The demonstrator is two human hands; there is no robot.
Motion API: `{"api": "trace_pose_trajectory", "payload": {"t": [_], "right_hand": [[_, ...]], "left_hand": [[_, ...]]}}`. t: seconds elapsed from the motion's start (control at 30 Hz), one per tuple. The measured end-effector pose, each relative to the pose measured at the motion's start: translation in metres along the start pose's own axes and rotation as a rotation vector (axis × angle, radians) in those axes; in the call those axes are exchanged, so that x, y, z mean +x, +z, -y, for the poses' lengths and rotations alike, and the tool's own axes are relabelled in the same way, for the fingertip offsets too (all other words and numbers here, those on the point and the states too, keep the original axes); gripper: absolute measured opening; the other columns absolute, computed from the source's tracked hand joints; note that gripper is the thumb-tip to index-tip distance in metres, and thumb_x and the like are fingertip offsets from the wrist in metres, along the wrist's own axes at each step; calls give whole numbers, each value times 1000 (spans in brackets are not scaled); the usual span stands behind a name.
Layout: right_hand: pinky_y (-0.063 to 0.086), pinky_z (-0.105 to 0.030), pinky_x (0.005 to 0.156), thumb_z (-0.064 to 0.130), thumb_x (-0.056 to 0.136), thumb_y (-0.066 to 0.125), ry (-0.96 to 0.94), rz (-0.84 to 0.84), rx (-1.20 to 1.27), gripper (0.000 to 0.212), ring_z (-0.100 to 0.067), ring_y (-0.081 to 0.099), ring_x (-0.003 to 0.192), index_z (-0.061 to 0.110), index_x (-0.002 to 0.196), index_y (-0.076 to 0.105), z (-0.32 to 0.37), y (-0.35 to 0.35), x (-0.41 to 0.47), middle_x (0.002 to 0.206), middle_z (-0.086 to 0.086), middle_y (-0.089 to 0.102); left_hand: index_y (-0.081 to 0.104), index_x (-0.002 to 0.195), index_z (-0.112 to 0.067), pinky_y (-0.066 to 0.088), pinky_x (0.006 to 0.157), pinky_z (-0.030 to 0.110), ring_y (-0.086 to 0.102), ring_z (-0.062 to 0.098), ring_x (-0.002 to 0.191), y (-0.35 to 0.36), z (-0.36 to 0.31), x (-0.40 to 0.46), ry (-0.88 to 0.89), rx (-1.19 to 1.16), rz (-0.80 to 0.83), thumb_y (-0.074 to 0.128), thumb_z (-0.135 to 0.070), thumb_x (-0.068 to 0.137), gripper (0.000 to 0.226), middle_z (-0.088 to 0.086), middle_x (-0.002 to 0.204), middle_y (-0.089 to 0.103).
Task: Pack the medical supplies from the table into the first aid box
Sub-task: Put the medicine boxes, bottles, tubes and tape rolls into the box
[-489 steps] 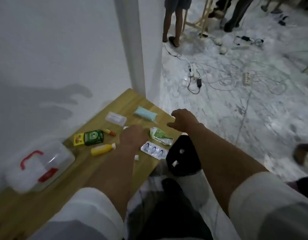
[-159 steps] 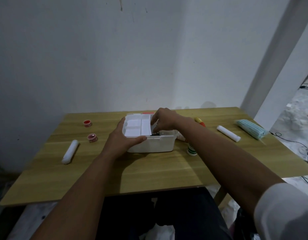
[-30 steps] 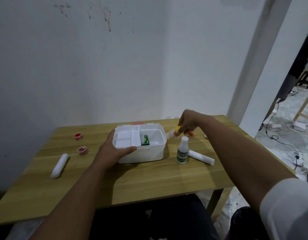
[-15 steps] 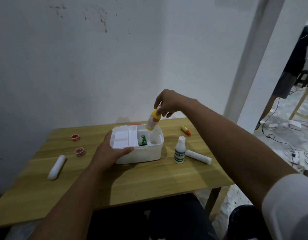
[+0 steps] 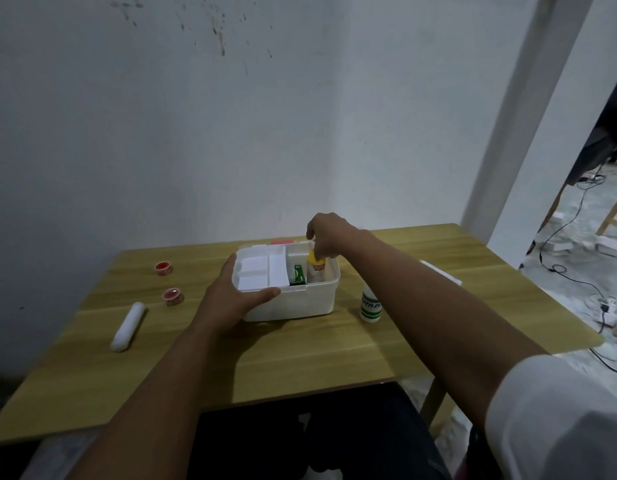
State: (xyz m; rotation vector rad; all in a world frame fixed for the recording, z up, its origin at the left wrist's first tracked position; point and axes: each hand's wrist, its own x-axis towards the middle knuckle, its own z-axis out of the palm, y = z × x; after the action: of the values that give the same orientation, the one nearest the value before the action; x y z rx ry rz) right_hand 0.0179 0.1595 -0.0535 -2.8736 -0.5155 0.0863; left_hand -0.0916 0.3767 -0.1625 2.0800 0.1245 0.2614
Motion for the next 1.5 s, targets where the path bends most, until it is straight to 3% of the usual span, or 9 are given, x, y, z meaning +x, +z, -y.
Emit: {"api": "trace_pose_trajectory", "payload": {"t": [0.1, 0.23, 0.4, 0.57, 0.7, 0.87, 1.13, 1.3, 1.5], "right_hand": [[64, -36, 70, 14, 80, 87, 21, -22, 88, 53, -24, 71, 79, 7, 128, 65, -5, -14, -13, 113, -10, 65], [66, -40, 70, 18, 86, 79, 89, -73, 87, 29, -26, 74, 73, 0, 108, 73, -17, -37, -35, 95, -13, 76], [63, -43, 82, 29, 84, 83, 272, 195, -5, 32, -28, 74, 82, 6, 85, 61, -23, -58, -80, 89, -14, 71], [63, -44, 88, 13, 85, 84, 332, 257, -125, 30, -28, 77, 90, 0, 106, 67, -28, -38, -93, 91, -16, 75], [66, -45, 75, 7, 81, 85, 284, 81, 31, 26, -29, 78, 74, -1, 96, 65, -28, -60, -89, 84, -18, 74], [66, -43, 67, 3, 80, 85, 157, -136, 230, 24, -30, 77, 73, -4, 97, 69, -8, -105, -79, 88, -22, 72], [65, -38, 64, 6, 78, 87, 58, -47, 48, 24, -25, 75, 68, 0, 88, 67, 22, -44, -44, 81, -14, 72], [49, -32, 66, 7, 76, 86, 21, -55, -121, 35, -25, 61, 81, 8, 94, 56, 17, 1, -29, 94, -11, 67], [58, -36, 76, 10, 72, 90, -15, -13, -140, 35, -28, 68, 88, 8, 93, 62, 12, 0, -23, 98, -12, 71]], "left_hand": [[30, 159, -40, 55, 93, 42, 50, 21, 133, 0, -1, 0, 4, -24, 13, 92, -63, 60, 120, -9, 154, 49], [38, 155, -39, 47, 74, 22, 50, 14, 121, -2, -6, -1, 42, -23, 23, 94, -53, 65, 106, -15, 139, 52], [45, 149, -39, 45, 73, 20, 55, 14, 118, -5, -6, -4, 45, -40, 2, 95, -56, 63, 100, -16, 134, 57], [42, 153, -38, 49, 79, 27, 56, 15, 122, -6, -7, -6, 25, -47, -1, 95, -62, 57, 112, -15, 140, 58], [41, 154, -39, 53, 89, 33, 57, 16, 125, -7, -6, -6, 15, -43, 3, 94, -67, 53, 119, -14, 143, 58], [36, 158, -38, 55, 96, 42, 54, 20, 128, -6, -5, -5, -6, -20, 9, 93, -71, 49, 127, -10, 148, 55], [39, 156, -41, 52, 84, 32, 53, 16, 124, -4, -4, -4, 36, -43, -4, 95, -59, 60, 112, -13, 145, 56], [34, 158, -39, 53, 89, 37, 49, 16, 125, -2, -2, -1, 37, -10, 2, 93, -60, 62, 115, -10, 152, 51], [32, 159, -39, 54, 89, 39, 48, 17, 126, 0, -2, 0, 21, -22, 0, 93, -59, 63, 116, -7, 154, 49]]}}
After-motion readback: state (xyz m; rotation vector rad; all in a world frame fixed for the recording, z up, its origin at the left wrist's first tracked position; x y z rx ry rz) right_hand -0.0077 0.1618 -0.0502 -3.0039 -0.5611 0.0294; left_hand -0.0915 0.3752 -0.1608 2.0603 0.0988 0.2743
